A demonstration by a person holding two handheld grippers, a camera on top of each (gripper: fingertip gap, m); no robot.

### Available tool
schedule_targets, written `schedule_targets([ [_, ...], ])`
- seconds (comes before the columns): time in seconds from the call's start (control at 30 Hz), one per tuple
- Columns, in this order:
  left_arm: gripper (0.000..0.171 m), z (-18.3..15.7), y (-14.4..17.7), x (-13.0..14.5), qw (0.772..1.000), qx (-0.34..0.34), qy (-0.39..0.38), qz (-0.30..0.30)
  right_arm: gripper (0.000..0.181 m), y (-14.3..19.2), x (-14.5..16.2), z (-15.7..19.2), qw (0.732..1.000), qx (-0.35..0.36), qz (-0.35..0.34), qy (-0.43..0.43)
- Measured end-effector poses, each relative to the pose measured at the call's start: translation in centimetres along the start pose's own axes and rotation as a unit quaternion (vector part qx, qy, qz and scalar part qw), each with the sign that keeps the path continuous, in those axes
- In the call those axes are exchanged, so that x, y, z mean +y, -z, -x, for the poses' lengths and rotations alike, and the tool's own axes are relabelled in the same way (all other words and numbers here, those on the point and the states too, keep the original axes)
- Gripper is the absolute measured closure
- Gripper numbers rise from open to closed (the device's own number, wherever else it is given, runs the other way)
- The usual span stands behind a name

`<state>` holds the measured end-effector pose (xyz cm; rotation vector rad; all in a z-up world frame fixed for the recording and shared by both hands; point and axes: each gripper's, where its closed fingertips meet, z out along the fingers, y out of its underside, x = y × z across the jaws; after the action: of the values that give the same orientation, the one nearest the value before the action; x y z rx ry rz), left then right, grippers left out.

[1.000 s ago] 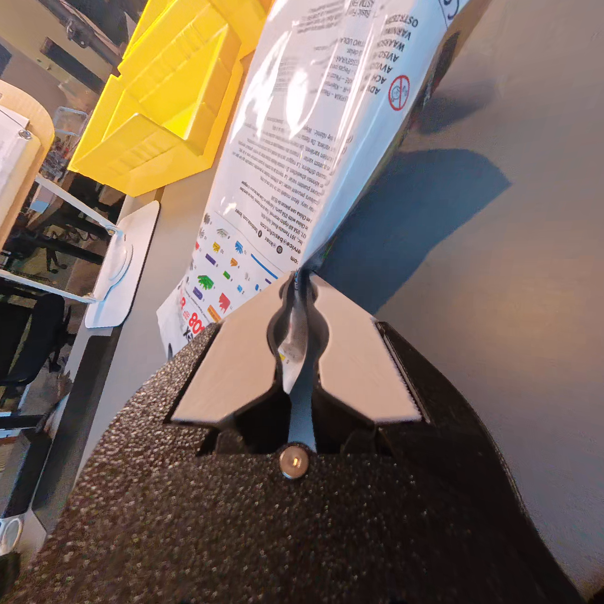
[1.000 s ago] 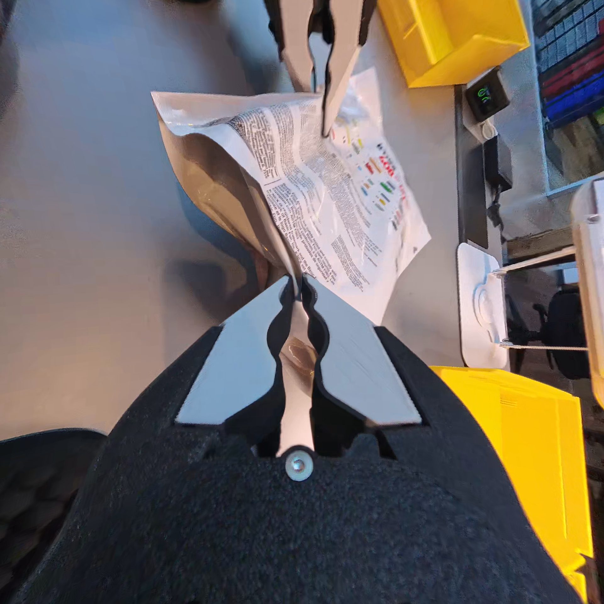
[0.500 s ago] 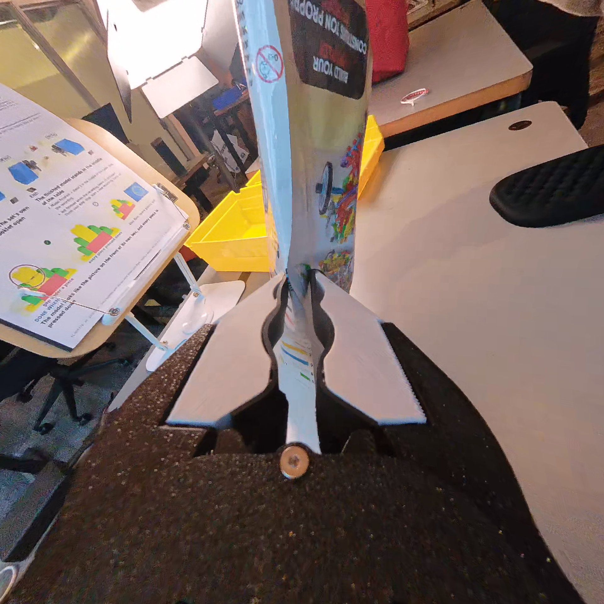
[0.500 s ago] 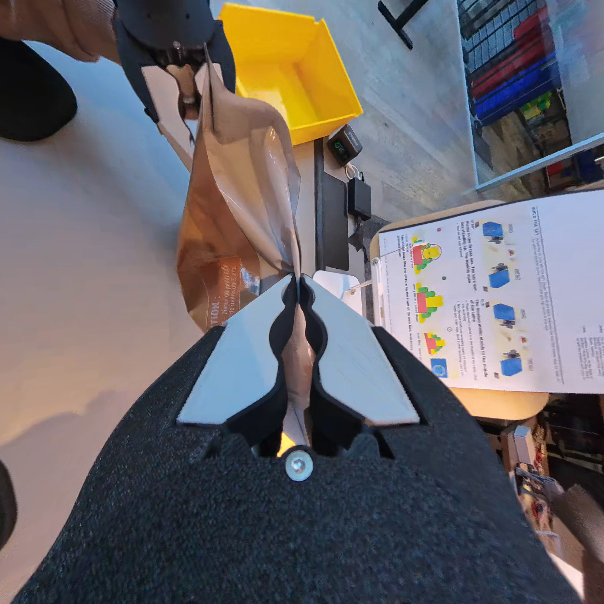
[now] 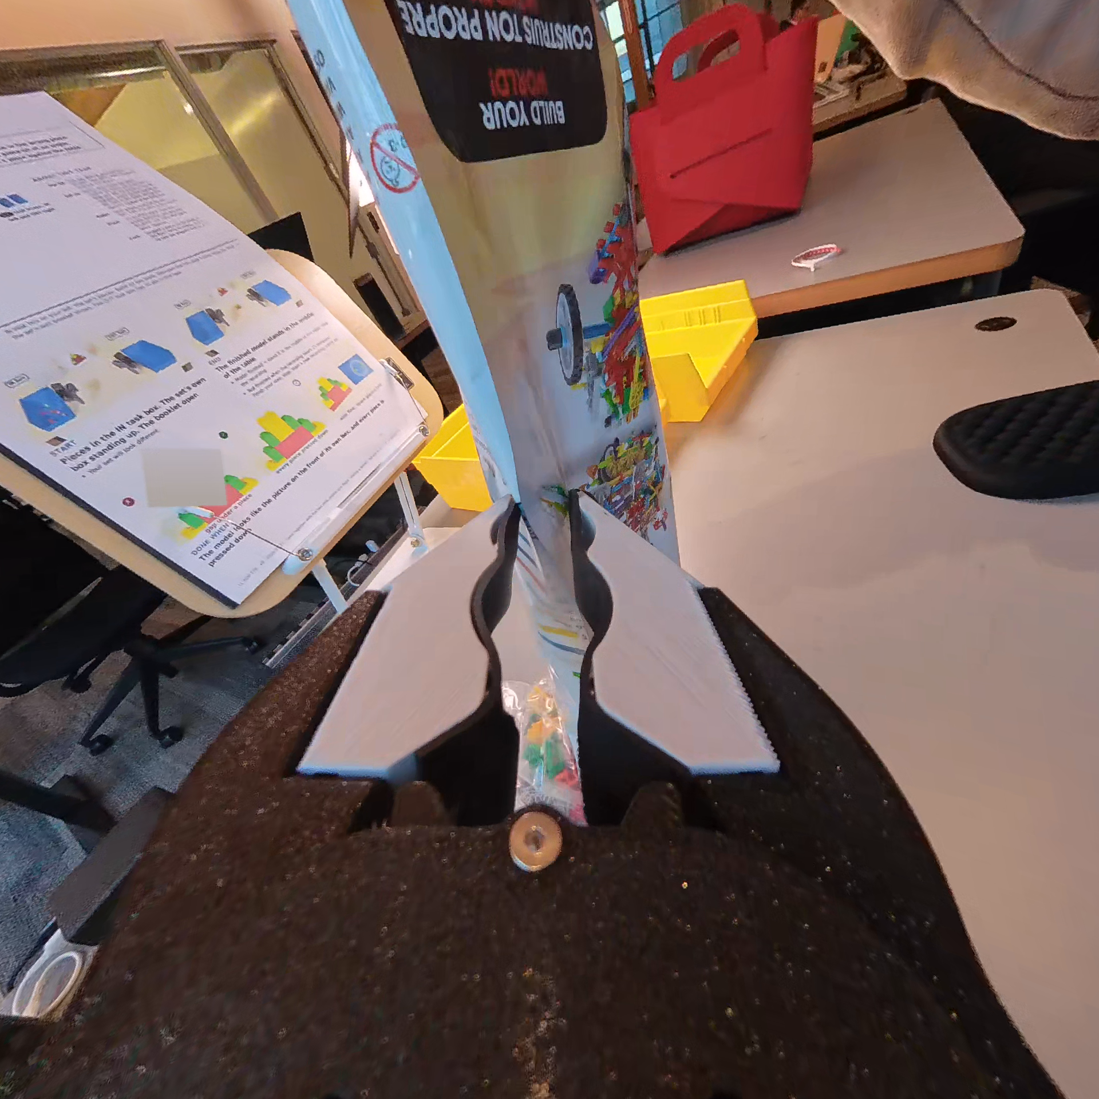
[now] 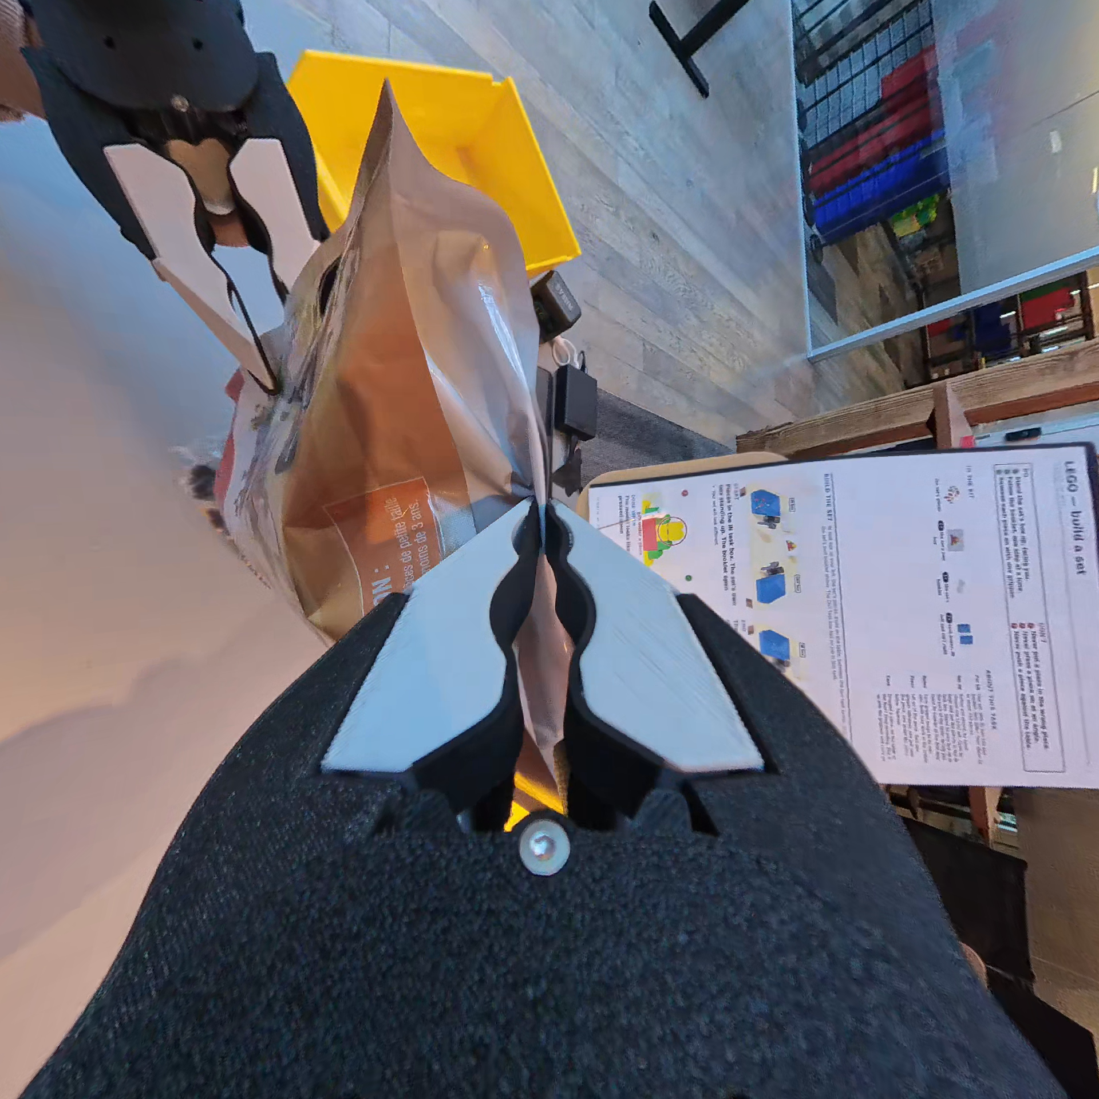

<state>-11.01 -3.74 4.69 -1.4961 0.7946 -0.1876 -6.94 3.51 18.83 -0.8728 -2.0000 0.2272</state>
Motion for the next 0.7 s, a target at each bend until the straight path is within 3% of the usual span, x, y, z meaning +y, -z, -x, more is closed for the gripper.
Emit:
schedule_targets([
  [0.23,0.162,1.6,0.6,-2.9,1.000,-0.013,-0.005,-0.019,0.181,2.5,-2.6,-2.1,1.000,0.009,-0.015,-0.005],
  [0.47,0.161,1.6,0.4,-3.4,1.000,-0.015,-0.004,-0.027,0.181,4.4,-1.7,-1.8,0.999,0.027,-0.018,-0.015],
  [0.6,0.149,1.5,0.9,-2.2,1.000,-0.012,0.004,-0.023,0.181,6.6,-1.1,-2.4,0.996,0.057,-0.060,-0.043],
  [0.7,0.130,0.7,1.3,-0.1,0.999,0.028,0.044,-0.012,0.181,8.8,-0.3,-2.9,0.987,0.069,-0.114,-0.093],
])
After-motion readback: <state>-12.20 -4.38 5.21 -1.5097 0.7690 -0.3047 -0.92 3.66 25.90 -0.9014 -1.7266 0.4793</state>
